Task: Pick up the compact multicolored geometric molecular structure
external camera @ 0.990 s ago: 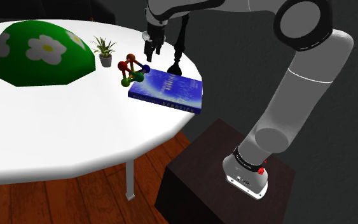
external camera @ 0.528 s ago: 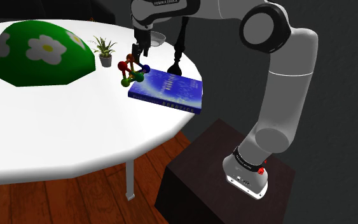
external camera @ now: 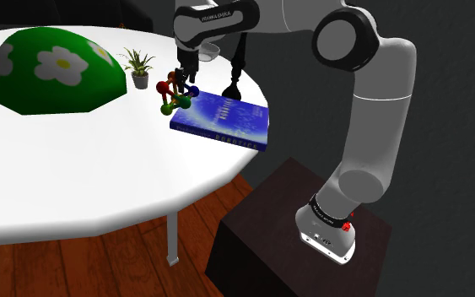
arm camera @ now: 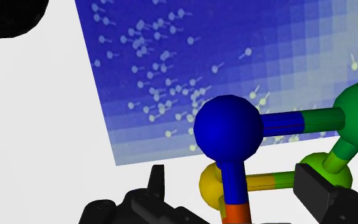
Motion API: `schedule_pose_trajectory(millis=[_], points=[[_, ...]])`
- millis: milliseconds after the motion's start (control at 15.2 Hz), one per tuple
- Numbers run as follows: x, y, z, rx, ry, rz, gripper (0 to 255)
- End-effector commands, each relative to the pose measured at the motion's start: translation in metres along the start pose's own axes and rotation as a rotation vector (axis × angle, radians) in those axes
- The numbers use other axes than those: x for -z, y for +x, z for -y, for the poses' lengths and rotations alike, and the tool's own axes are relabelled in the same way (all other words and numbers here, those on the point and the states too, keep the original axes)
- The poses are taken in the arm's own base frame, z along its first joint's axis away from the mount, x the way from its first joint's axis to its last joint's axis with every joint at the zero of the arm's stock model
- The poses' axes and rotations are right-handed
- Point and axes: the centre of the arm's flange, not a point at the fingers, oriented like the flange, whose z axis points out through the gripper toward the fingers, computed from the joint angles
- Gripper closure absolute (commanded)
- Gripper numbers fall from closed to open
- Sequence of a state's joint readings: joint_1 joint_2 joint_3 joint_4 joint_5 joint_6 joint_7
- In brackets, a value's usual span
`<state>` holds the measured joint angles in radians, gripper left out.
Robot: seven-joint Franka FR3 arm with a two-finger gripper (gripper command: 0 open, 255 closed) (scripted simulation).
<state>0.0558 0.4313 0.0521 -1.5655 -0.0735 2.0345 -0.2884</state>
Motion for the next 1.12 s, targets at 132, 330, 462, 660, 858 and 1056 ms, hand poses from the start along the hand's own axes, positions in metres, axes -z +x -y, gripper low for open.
schedule_pose_trajectory(millis=[132, 330, 462, 660, 858, 1056], points=[[-0.001, 0.0, 0.0, 0.0, 0.0, -0.001, 255], [-0.001, 0.0, 0.0, 0.0, 0.0, -0.001, 255], [-0.001, 0.0, 0.0, 0.0, 0.0, -0.001, 255], [0.003, 0.0, 0.0, 0.0, 0.0, -0.001, 255], [0.019, 0.001, -0.001, 0.0, 0.0, -0.001, 255], [0.035, 0.001, -0.002, 0.0, 0.0, -0.001, 255]])
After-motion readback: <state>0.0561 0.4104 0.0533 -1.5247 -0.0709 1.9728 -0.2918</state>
